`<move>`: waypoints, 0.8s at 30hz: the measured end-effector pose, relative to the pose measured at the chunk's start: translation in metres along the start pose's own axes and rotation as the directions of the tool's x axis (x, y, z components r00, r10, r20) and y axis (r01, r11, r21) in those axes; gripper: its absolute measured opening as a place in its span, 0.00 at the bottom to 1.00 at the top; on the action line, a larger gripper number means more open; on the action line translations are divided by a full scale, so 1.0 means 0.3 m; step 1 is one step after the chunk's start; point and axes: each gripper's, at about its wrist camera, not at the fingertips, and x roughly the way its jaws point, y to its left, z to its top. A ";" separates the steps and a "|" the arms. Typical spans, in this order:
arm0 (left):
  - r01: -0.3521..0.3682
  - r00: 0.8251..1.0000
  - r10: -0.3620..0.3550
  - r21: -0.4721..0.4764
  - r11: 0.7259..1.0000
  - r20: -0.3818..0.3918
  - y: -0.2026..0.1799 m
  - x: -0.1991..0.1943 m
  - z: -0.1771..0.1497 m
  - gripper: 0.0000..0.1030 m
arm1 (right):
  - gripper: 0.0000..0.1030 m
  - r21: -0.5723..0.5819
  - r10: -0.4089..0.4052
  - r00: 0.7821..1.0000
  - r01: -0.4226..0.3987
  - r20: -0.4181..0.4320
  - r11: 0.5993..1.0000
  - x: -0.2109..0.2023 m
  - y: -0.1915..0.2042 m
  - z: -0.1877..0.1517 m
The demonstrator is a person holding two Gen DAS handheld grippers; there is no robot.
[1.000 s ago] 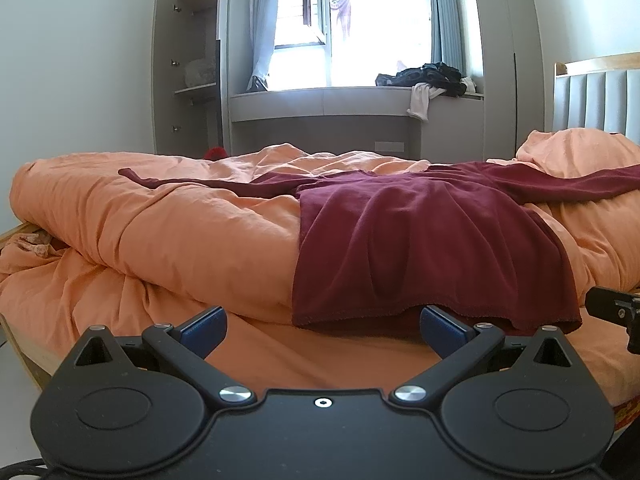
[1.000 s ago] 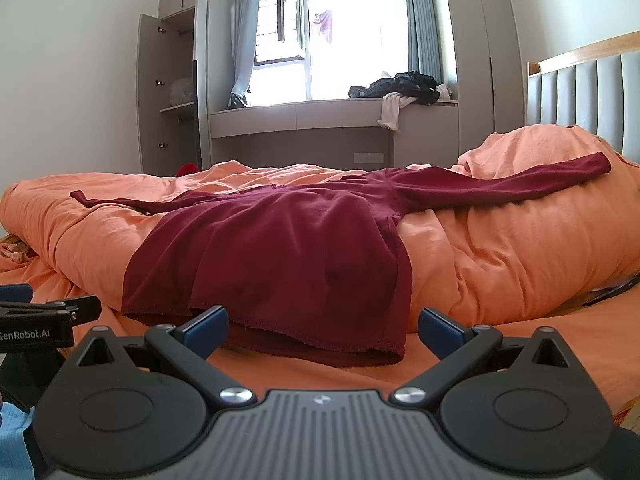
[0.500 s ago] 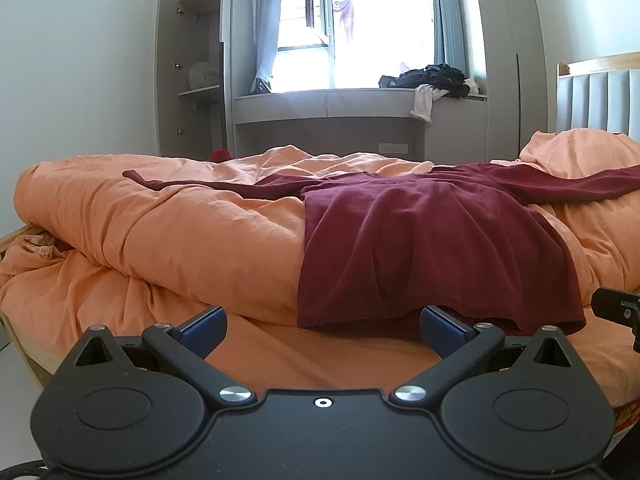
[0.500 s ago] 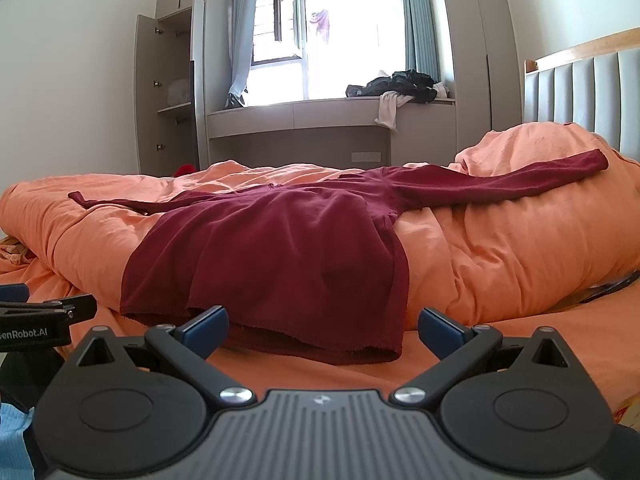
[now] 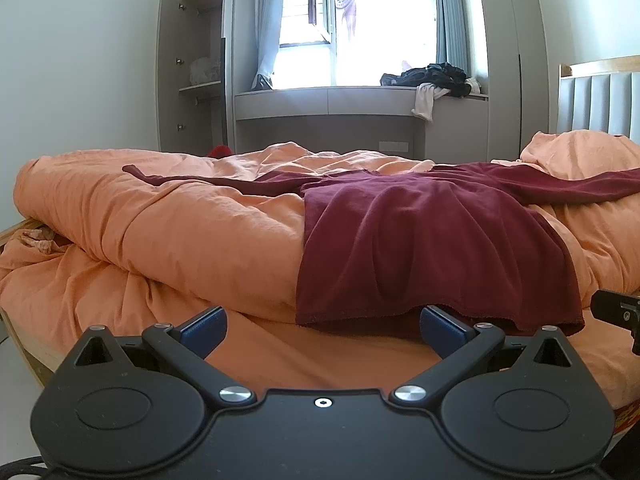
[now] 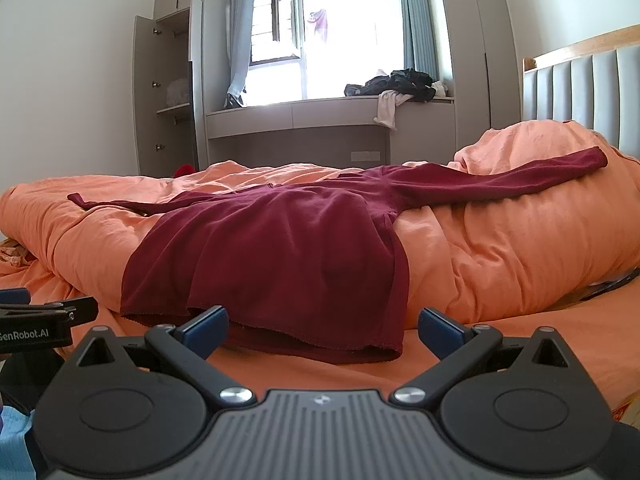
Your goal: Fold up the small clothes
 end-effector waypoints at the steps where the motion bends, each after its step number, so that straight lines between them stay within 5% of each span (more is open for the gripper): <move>1: -0.001 1.000 0.001 0.002 1.000 0.000 0.000 0.000 0.000 1.00 | 1.00 -0.001 0.000 1.000 0.000 0.001 1.000 0.000 0.000 0.000; 24: 0.010 1.000 -0.010 0.018 1.000 -0.009 -0.013 0.019 0.013 1.00 | 1.00 0.022 0.001 1.000 -0.001 -0.005 1.000 0.000 -0.007 0.010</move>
